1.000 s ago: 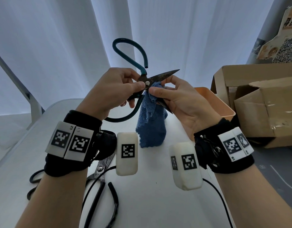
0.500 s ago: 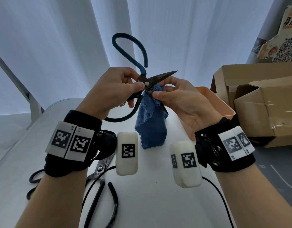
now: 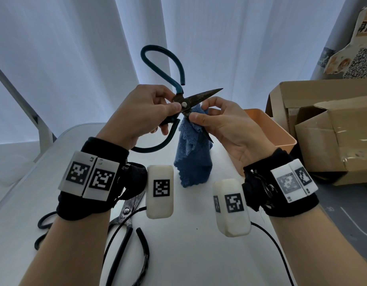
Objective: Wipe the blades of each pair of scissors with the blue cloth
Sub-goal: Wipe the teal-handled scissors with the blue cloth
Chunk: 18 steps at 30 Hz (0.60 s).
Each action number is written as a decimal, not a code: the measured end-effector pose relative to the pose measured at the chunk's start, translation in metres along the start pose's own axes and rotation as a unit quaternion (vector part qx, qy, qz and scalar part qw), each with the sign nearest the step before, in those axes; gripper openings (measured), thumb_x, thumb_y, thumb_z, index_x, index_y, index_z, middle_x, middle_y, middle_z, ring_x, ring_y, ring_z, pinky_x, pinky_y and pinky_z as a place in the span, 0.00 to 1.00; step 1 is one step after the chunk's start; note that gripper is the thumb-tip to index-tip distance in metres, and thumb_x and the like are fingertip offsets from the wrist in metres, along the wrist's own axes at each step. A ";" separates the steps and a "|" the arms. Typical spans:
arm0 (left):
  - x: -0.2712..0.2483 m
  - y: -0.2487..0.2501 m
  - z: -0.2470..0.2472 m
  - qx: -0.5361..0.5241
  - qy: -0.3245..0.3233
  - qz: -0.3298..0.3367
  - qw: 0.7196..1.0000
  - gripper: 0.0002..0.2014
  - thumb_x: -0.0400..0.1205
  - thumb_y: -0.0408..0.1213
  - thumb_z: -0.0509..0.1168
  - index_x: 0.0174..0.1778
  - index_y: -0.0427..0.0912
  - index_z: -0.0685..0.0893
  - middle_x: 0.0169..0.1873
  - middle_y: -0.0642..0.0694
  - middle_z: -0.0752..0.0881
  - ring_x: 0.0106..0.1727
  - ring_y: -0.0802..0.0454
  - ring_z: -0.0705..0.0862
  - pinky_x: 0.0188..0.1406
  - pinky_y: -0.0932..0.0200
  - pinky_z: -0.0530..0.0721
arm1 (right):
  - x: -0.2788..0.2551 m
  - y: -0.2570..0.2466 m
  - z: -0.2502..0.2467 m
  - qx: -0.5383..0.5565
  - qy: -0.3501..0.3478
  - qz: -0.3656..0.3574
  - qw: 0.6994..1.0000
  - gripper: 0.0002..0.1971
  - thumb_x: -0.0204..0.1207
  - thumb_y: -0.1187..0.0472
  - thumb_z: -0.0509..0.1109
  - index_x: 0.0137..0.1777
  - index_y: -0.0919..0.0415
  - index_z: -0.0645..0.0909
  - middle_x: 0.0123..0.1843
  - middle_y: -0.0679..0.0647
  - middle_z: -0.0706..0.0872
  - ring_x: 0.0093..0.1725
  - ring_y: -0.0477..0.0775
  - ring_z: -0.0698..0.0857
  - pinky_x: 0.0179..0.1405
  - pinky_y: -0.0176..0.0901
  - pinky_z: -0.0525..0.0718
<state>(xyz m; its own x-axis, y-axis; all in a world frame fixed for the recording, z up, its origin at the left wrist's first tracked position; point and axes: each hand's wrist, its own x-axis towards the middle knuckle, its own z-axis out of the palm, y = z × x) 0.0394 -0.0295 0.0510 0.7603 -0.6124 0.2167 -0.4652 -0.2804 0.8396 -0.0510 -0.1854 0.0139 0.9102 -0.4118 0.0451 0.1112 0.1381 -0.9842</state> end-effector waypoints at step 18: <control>0.002 -0.002 -0.001 0.000 0.006 -0.012 1.000 0.02 0.83 0.36 0.70 0.48 0.42 0.87 0.21 0.53 0.82 0.22 0.53 0.80 0.18 0.66 0.71 | 0.001 -0.001 0.002 -0.011 0.003 -0.001 1.000 0.11 0.74 0.72 0.77 0.50 0.60 0.80 0.59 0.71 0.89 0.54 0.63 0.89 0.64 0.53 0.87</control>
<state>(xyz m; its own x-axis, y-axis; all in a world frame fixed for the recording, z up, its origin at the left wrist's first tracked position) 0.0422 -0.0291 0.0500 0.7768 -0.5963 0.2025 -0.4467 -0.2950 0.8446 -0.0498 -0.1841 0.0150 0.9072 -0.4180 0.0469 0.1052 0.1175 -0.9875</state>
